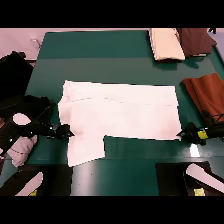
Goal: Fold the shirts.
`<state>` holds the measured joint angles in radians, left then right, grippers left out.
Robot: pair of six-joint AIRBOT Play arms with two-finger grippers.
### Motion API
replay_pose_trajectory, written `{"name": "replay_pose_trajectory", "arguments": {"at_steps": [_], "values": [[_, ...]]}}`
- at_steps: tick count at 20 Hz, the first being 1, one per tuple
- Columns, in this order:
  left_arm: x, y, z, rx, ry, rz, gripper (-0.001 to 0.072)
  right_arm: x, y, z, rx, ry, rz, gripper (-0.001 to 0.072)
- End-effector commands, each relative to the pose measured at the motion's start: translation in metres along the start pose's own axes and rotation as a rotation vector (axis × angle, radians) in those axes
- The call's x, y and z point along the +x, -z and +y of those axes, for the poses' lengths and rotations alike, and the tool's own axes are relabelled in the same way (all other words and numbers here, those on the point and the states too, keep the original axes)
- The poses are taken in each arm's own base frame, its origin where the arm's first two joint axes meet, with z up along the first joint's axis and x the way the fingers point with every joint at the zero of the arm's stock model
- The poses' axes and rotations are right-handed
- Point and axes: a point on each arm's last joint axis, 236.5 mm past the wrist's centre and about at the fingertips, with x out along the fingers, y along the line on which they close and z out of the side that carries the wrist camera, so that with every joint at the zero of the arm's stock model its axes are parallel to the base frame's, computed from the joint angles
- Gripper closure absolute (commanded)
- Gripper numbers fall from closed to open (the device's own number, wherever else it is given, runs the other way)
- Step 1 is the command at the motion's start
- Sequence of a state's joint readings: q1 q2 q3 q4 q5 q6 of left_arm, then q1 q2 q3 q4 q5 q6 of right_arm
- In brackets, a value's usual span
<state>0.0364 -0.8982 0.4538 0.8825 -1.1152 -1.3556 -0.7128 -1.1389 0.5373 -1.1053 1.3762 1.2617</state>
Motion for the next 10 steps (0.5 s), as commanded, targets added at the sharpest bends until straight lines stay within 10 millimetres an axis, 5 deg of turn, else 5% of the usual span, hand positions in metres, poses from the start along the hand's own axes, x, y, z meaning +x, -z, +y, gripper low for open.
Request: {"name": "replay_pose_trajectory", "arguments": {"at_steps": [1, 2, 4, 10], "values": [[-0.002, 0.001, -0.002, 0.012, 0.000, 0.010, 0.0684, 0.015, -0.004, 0.012, -0.043, -0.018, 0.004, 0.0530], [-0.006, 0.001, -0.005, 0.025, 0.002, 0.013, 0.0685, 0.012, -0.006, 0.018, -0.086, -0.001, 0.004, 0.0623], [-0.020, 0.000, -0.011, 0.063, -0.009, -0.015, 0.0685, 0.001, -0.007, 0.026, -0.180, 0.055, -0.018, 0.0696], [-0.059, 0.054, -0.014, 0.099, -0.085, 0.028, 0.0684, -0.054, 0.018, 0.017, -0.368, 0.297, -0.088, 0.0696]]}}
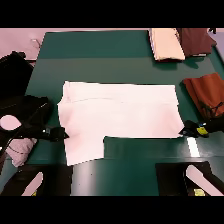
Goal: Fold the shirts.
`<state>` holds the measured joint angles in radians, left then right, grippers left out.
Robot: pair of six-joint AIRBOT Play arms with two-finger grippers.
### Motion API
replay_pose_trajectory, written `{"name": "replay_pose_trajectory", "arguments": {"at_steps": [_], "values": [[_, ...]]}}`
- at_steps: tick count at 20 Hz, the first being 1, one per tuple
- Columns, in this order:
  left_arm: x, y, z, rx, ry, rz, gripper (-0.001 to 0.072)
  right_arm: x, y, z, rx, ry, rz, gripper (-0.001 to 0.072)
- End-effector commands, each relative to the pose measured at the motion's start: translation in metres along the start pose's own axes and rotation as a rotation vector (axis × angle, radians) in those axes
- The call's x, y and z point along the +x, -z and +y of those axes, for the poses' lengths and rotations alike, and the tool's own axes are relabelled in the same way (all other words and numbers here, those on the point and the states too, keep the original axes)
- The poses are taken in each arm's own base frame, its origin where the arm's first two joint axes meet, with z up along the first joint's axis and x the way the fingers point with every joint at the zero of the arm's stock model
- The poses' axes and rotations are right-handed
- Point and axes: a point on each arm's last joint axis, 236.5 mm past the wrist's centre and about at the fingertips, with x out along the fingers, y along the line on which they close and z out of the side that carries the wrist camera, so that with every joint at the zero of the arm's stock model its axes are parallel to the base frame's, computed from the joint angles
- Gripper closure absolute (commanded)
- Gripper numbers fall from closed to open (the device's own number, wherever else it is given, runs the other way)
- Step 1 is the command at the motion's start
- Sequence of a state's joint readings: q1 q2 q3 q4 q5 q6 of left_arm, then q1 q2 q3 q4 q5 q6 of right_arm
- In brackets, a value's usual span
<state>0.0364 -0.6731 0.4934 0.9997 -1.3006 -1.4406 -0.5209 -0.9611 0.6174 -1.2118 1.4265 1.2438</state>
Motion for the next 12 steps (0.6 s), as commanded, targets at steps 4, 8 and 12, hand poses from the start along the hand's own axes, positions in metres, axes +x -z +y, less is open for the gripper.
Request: {"name": "replay_pose_trajectory", "arguments": {"at_steps": [4, 8, 12], "values": [[-0.026, 0.021, -0.009, 0.010, -0.025, 0.005, 0.0685, -0.039, 0.011, -0.004, -0.063, 0.149, -0.115, 0.0698], [-0.037, -0.046, -0.011, 0.043, -0.046, -0.147, 0.0685, -0.051, -0.015, 0.005, -0.049, 0.116, -0.170, 0.0698], [-0.037, -0.126, -0.003, 0.067, -0.086, -0.221, 0.0684, -0.073, -0.071, 0.020, -0.047, 0.043, -0.232, 0.0698]]}}
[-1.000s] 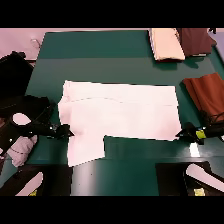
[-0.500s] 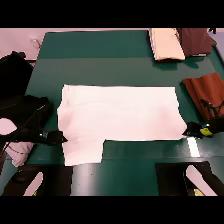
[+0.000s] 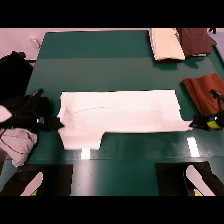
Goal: Fold the shirts.
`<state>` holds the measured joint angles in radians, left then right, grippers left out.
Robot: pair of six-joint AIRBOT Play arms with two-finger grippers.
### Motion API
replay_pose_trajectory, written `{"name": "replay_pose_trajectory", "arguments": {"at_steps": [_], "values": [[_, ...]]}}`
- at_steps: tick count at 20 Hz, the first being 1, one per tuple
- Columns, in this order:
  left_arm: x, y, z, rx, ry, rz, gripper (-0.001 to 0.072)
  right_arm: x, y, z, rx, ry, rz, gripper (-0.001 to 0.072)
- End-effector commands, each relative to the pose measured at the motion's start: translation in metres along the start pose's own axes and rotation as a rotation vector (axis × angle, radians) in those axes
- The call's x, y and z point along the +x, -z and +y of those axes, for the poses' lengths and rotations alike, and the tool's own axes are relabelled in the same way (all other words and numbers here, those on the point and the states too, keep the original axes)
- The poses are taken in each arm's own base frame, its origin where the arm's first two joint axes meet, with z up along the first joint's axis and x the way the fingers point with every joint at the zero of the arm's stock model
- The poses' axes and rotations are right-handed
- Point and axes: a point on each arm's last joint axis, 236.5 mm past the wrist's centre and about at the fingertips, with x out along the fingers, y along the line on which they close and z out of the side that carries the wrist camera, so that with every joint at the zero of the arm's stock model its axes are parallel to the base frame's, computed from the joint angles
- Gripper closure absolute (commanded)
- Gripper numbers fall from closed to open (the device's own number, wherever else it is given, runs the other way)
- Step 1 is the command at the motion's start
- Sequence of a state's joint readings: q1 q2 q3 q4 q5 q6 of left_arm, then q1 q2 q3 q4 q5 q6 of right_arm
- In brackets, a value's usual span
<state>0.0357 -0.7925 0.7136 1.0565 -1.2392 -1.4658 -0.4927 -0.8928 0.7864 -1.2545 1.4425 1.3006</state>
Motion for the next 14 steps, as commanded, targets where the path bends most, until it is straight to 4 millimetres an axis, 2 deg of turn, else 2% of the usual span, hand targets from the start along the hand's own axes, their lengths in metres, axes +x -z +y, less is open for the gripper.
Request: {"name": "replay_pose_trajectory", "arguments": {"at_steps": [1, 3, 5, 9, 11, 12, 13, 14], "values": [[0.012, -0.077, 0.011, 0.019, -0.036, -0.098, 0.0684, -0.007, -0.052, 0.009, 0.021, -0.067, -0.059, 0.0698], [0.024, -0.114, 0.017, 0.022, -0.044, -0.118, 0.0684, -0.002, -0.075, 0.011, 0.008, -0.078, -0.044, 0.0698], [0.037, -0.142, 0.024, 0.013, -0.050, -0.126, 0.0683, 0.008, -0.095, 0.020, -0.030, -0.080, -0.014, 0.0698], [0.061, -0.166, 0.037, -0.008, -0.060, -0.117, 0.0682, 0.034, -0.139, 0.045, -0.065, -0.085, -0.009, 0.0697], [0.064, -0.174, 0.041, -0.013, -0.067, -0.147, 0.0681, 0.044, -0.157, 0.053, -0.084, -0.089, -0.004, 0.0696], [0.063, -0.179, 0.041, -0.017, -0.067, -0.167, 0.0529, 0.046, -0.165, 0.057, -0.096, -0.091, -0.006, 0.0681], [0.062, -0.181, 0.041, -0.047, -0.064, -0.179, 0.0245, 0.047, -0.175, 0.059, -0.104, -0.090, -0.016, 0.0477], [0.062, -0.181, 0.041, -0.071, -0.062, -0.181, 0.0185, 0.047, -0.182, 0.061, -0.111, -0.092, -0.025, 0.0281]]}}
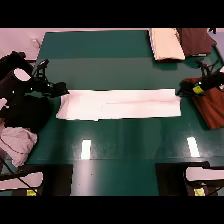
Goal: Fold the shirts.
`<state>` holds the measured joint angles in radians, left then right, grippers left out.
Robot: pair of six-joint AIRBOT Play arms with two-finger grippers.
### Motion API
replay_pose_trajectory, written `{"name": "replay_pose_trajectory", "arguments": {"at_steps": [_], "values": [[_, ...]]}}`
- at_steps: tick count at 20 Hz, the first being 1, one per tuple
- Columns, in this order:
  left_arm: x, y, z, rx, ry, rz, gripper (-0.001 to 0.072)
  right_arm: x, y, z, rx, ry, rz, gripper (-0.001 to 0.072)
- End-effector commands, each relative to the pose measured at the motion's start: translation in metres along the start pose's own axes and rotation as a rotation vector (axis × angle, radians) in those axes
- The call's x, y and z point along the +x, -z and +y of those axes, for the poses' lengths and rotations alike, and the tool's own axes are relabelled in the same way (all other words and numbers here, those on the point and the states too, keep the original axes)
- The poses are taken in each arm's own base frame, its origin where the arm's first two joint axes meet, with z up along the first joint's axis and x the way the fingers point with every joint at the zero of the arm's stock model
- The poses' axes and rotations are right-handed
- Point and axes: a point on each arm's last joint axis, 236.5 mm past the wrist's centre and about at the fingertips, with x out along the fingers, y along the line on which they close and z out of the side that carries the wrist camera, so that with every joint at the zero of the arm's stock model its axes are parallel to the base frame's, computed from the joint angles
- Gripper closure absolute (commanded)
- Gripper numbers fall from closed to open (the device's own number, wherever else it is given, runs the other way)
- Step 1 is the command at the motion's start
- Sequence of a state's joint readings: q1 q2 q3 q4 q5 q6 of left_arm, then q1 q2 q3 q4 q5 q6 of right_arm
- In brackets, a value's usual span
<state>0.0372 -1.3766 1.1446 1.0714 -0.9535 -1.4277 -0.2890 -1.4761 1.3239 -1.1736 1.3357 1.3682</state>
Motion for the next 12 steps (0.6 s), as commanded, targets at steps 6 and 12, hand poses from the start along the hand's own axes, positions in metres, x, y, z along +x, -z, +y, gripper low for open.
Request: {"name": "replay_pose_trajectory", "arguments": {"at_steps": [6, 12], "values": [[-0.002, -0.003, -0.013, -0.027, 0.033, 0.026, 0.0660, 0.004, -0.008, -0.029, 0.012, -0.045, 0.028, 0.0259], [0.018, 0.016, -0.082, 0.051, 0.131, 0.054, 0.0683, 0.031, 0.034, -0.076, 0.262, -0.224, 0.054, 0.0256]]}}
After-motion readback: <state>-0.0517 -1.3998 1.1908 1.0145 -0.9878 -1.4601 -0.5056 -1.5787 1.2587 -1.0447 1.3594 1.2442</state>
